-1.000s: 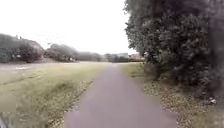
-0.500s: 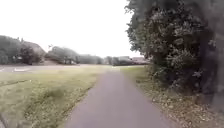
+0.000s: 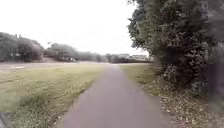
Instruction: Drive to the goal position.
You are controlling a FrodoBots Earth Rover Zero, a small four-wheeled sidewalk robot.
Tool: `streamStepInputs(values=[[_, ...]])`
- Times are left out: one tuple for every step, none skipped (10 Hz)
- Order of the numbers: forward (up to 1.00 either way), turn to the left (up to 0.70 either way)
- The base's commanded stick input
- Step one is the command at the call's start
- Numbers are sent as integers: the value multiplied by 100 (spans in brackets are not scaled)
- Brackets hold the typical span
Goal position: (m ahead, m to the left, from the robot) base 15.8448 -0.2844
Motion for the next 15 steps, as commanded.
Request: streamStepInputs(values=[[100,0],[100,0],[100,0],[100,0],[100,0],[100,0],[100,0],[100,0],[100,0],[100,0],[100,0],[100,0],[100,0],[100,0],[100,0]])
